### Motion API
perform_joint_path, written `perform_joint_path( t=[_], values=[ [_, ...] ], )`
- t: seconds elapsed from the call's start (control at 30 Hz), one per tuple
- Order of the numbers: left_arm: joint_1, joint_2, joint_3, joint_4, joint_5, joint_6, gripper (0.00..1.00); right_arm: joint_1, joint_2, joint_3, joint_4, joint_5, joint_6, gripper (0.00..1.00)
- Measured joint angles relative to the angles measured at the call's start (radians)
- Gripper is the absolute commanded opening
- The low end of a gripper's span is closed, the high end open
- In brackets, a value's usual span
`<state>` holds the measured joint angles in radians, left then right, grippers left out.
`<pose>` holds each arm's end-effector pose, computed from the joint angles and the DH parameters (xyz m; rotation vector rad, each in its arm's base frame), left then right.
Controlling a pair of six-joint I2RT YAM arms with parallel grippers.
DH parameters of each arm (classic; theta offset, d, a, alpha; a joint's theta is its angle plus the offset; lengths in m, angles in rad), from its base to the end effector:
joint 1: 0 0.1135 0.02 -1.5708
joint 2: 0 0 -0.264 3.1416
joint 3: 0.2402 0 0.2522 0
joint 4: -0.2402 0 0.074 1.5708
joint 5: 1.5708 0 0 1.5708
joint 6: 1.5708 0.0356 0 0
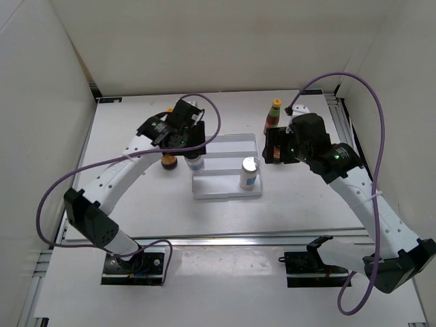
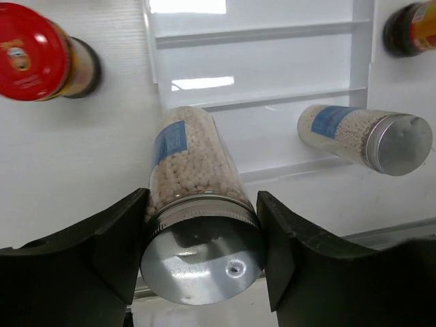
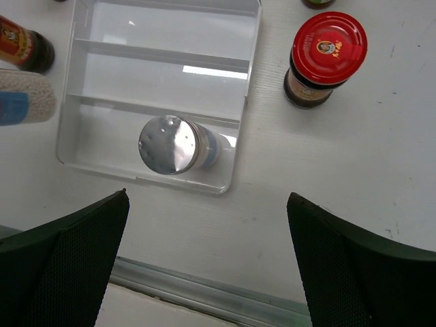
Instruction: Organize the condiment bottles
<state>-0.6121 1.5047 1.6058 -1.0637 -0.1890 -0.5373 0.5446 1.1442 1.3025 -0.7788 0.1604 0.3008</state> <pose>0.2514 -0.1683 0.3719 0.0194 2.5235 -0.2296 0.2014 0.1153 0.3882 -0.1769 2.1912 0.3025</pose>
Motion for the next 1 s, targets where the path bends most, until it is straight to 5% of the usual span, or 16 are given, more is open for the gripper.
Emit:
perform_joint_path(
  t=[0.33,0.73,0.83,0.9,1.0],
  values=[
    [-0.097,0.229,0.003,0.053,-0.017,-0.003,0.11,-0.011,-0.095,-0.007,-0.061,0.053,-0.023,1.00],
    [-0.109,0.241,-0.080,0.130,-0.039,-0.029,0.11,-0.011,-0.104,-0.009,-0.088,0.077,-0.025,1.00],
    [-0.110,0.241,-0.090,0.139,-0.039,-0.035,0.21,-0.011,-0.101,-0.009,-0.088,0.077,-0.025,1.00],
    [-0.110,0.241,-0.094,0.145,-0.039,-0.037,0.54,-0.011,-0.093,-0.009,-0.088,0.077,-0.025,1.00],
    [-0.110,0.241,-0.094,0.152,-0.039,-0.039,0.79,-0.011,-0.075,-0.009,-0.088,0.080,-0.025,1.00]
  ],
)
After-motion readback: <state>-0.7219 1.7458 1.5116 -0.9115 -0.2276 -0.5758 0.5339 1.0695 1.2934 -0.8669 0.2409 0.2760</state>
